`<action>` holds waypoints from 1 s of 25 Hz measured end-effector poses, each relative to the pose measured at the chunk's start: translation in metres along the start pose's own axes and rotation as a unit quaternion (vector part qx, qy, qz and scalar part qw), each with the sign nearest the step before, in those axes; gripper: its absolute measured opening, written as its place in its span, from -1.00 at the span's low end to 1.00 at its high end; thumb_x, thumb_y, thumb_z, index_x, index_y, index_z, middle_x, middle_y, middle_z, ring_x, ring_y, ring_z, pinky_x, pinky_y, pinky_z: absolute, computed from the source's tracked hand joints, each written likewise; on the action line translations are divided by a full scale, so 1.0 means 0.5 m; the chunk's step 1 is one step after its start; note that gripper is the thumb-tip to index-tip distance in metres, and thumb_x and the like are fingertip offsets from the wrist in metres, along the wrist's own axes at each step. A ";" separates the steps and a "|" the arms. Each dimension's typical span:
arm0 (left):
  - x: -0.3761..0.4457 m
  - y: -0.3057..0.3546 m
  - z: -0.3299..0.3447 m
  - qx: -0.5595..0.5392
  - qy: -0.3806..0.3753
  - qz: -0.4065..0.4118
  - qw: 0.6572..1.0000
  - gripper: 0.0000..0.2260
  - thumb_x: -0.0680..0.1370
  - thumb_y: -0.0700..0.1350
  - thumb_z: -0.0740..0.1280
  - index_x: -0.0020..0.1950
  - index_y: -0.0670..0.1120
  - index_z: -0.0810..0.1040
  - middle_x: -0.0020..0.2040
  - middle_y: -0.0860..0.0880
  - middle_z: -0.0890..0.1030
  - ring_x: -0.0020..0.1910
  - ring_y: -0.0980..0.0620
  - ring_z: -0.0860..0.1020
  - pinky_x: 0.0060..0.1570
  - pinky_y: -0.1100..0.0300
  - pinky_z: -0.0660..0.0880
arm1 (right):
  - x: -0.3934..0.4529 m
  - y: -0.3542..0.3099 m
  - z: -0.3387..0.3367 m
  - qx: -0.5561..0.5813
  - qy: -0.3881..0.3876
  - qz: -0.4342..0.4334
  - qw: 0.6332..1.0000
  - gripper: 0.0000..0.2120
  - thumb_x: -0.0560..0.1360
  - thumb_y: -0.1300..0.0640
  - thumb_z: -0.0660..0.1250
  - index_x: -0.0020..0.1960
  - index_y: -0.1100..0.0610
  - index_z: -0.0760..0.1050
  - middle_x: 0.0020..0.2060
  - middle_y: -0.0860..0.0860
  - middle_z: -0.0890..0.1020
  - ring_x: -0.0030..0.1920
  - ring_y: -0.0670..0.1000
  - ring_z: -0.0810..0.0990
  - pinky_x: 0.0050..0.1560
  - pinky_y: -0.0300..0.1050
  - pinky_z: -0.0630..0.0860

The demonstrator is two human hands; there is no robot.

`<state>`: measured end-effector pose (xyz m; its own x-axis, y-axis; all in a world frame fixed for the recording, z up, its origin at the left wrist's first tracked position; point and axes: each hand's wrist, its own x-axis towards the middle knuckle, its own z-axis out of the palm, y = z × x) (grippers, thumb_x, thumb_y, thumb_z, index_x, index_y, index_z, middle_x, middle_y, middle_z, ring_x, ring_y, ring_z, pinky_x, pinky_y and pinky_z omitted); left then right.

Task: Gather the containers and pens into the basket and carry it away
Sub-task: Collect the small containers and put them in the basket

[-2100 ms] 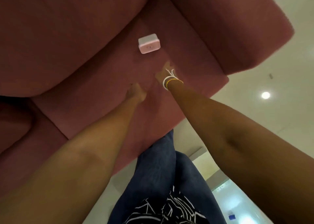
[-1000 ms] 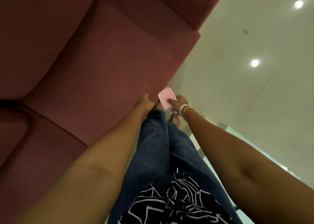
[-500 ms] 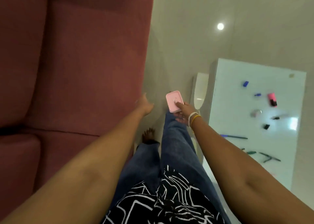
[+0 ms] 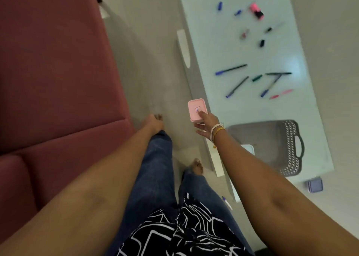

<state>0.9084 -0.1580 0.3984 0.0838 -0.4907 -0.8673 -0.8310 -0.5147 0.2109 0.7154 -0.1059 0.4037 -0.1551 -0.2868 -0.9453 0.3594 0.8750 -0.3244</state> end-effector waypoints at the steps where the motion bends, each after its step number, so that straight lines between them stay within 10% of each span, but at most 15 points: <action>1: -0.026 0.010 0.041 0.003 0.000 0.005 1.000 -0.58 0.62 -0.15 0.22 0.43 -0.27 0.27 0.37 -0.22 0.43 0.30 -0.17 0.44 0.22 0.12 0.40 | -0.013 0.034 -0.040 0.015 0.004 -0.007 1.000 -0.73 0.56 -0.06 0.27 0.17 0.05 0.42 0.01 0.08 0.59 -0.08 0.07 0.59 0.07 0.06 0.52; 9: -0.198 0.098 0.356 0.109 -0.093 0.113 0.983 -0.45 0.61 -0.07 0.23 0.54 -0.22 0.15 0.49 -0.22 0.29 0.42 -0.20 0.35 0.34 0.08 0.34 | -0.084 0.243 -0.354 0.148 0.130 -0.059 0.979 -0.85 0.54 0.06 0.32 0.06 0.10 0.44 -0.12 0.11 0.59 -0.18 0.12 0.57 -0.13 0.01 0.56; 14: -0.221 0.127 0.475 0.154 -0.115 0.137 0.972 -0.49 0.62 -0.11 0.22 0.53 -0.21 0.18 0.52 -0.18 0.26 0.47 -0.15 0.28 0.35 0.11 0.29 | -0.069 0.295 -0.469 0.086 0.220 -0.048 0.971 -0.68 0.52 0.09 0.35 0.21 0.23 0.49 -0.03 0.18 0.57 -0.09 0.20 0.57 -0.20 0.05 0.58; 19: -0.143 0.126 0.545 0.148 -0.104 0.107 0.978 -0.51 0.63 -0.08 0.17 0.52 -0.18 0.16 0.44 -0.19 0.35 0.35 -0.18 0.42 0.22 0.02 0.42 | 0.015 0.301 -0.538 -0.038 0.302 -0.052 0.951 -0.64 0.57 0.17 0.26 0.34 0.25 0.43 0.24 0.19 0.56 0.24 0.22 0.53 0.17 -0.02 0.46; 25: -0.067 0.115 0.603 0.132 -0.120 0.080 0.981 -0.55 0.62 0.03 0.14 0.46 -0.14 0.25 0.30 -0.14 0.50 0.19 -0.17 0.55 -0.04 0.01 0.47 | 0.125 0.304 -0.593 -0.120 0.265 0.020 0.957 -0.63 0.59 0.28 0.18 0.39 0.28 0.40 0.32 0.18 0.51 0.30 0.20 0.51 -0.06 -0.14 0.47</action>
<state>0.6920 0.0407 0.3036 -0.1652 -0.3547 -0.9203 -0.9388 -0.2296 0.2570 0.4874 0.1246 0.3048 -0.6132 -0.0696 -0.7868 0.1624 0.9637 -0.2117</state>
